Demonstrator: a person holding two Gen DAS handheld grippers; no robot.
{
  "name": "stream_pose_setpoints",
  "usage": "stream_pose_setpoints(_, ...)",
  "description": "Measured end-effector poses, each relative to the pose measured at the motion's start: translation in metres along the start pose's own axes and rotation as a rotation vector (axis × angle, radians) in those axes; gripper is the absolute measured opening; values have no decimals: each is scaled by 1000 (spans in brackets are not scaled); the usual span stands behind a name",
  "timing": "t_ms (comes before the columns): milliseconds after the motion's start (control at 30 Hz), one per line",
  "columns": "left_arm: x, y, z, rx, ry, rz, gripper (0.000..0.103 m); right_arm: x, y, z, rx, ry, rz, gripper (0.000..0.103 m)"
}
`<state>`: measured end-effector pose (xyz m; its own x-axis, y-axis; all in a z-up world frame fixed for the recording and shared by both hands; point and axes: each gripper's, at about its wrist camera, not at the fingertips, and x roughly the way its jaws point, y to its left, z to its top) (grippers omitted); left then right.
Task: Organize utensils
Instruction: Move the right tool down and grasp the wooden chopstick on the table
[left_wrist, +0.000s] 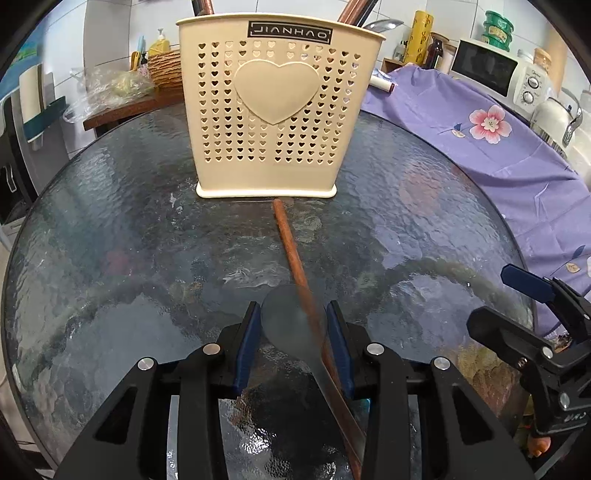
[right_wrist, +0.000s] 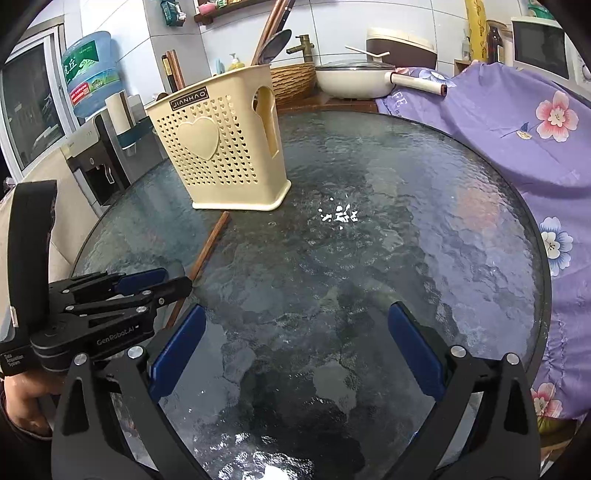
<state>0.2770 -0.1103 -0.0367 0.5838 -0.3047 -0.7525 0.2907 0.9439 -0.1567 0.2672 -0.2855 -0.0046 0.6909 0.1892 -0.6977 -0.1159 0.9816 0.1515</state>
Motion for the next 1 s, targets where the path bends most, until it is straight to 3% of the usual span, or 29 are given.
stream_pose_setpoints(267, -26, 20, -4, -42, -50, -38, 36, 20, 23, 24, -26, 52, 32, 95)
stream_pose_setpoints(533, -50, 55, -8, -106, -91, -39, 36, 64, 75, 52, -94, 141, 64, 72)
stream_pose_setpoints(867, -55, 85, -18, -162, -95, -51, 36, 117, 124, 65, -179, 228, -35, 43)
stream_pose_setpoints(1000, -54, 94, -18, -178, -94, -50, 36, 126, 132, 64, -203, 234, -60, 37)
